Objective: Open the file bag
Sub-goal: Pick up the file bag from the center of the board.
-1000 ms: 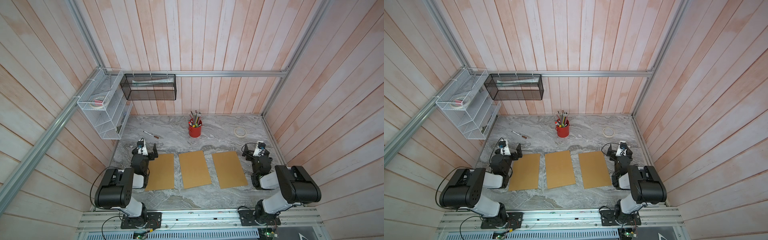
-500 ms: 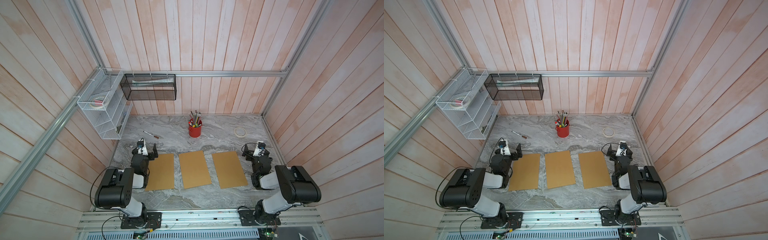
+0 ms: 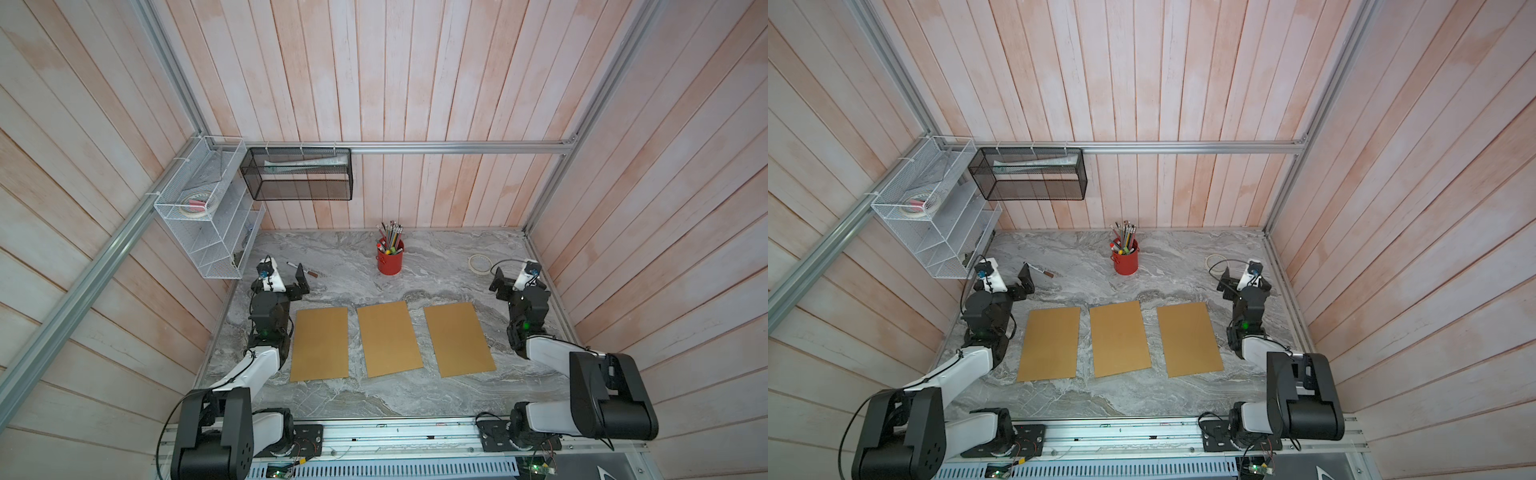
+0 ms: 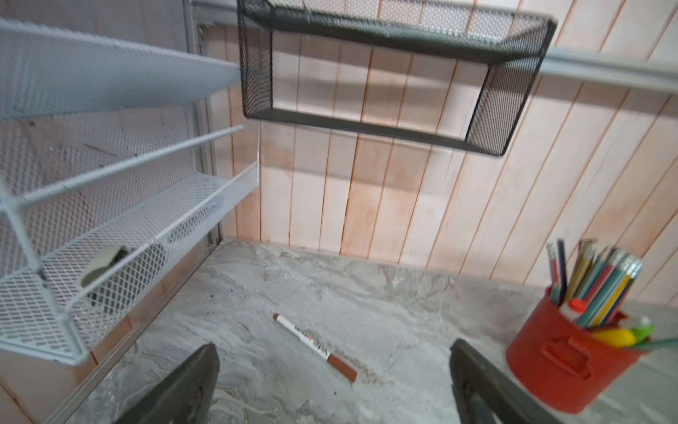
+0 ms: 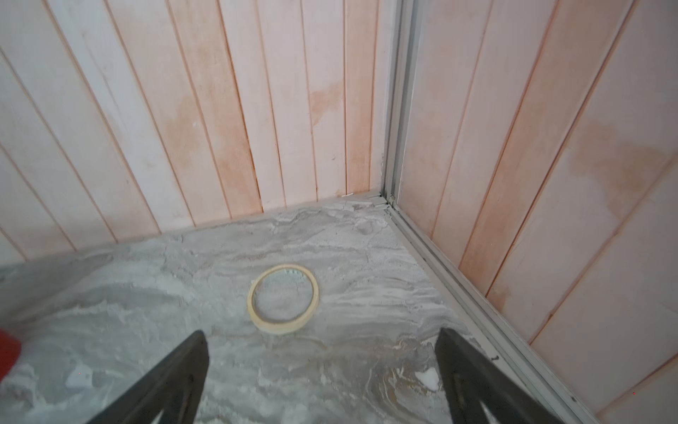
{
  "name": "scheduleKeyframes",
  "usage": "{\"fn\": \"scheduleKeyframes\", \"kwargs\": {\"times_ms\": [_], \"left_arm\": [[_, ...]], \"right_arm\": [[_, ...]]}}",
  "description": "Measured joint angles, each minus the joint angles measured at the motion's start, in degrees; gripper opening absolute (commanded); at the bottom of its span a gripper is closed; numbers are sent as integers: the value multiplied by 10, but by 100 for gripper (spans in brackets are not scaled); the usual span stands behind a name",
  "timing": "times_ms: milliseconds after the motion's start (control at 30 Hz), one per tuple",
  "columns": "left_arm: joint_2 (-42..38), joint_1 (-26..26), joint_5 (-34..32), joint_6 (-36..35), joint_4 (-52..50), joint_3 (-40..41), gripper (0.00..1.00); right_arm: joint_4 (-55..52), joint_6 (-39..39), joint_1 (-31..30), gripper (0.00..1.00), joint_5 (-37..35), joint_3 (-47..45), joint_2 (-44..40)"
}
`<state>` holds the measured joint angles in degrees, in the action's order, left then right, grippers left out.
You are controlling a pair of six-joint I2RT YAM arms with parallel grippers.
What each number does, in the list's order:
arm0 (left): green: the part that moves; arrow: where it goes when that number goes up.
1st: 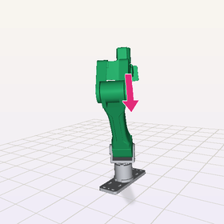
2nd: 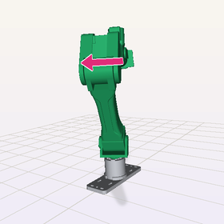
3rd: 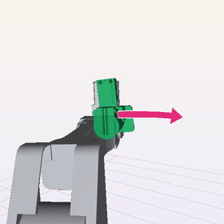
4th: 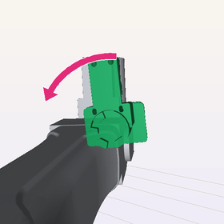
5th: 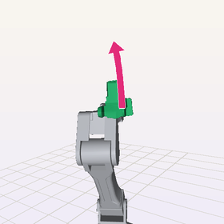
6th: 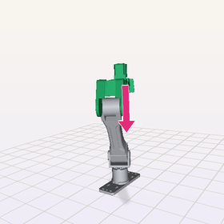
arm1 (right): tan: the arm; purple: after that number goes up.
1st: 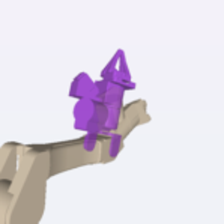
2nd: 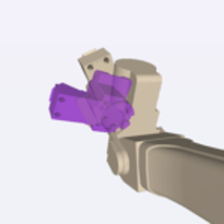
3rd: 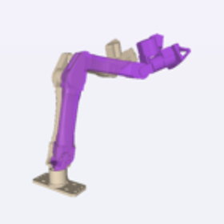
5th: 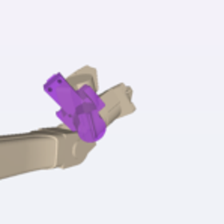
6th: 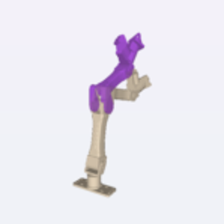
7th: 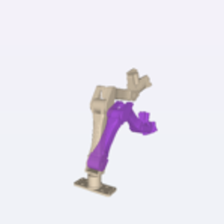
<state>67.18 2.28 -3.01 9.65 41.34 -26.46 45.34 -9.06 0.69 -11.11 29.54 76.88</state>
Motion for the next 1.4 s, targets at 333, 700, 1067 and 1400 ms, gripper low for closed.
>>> {"fn": "scheduleKeyframes", "kwargs": {"times_ms": [333, 700, 1067, 1400], "left_arm": [[-42, -11, 21, 99, -268, -66, 100], [-51, -98, -21, 172, -469, -125, 100], [43, -280, -16, 265, -506, -125, 100], [98, -353, 13, 336, -469, -125, 100]], "right_arm": [[-272, -122, 0, 98, 94, 46, -81], [-415, -176, -170, 97, 132, 131, -67], [-413, -214, -240, 75, 236, 140, 21], [-398, -214, -262, 63, 314, 152, 85]]}}
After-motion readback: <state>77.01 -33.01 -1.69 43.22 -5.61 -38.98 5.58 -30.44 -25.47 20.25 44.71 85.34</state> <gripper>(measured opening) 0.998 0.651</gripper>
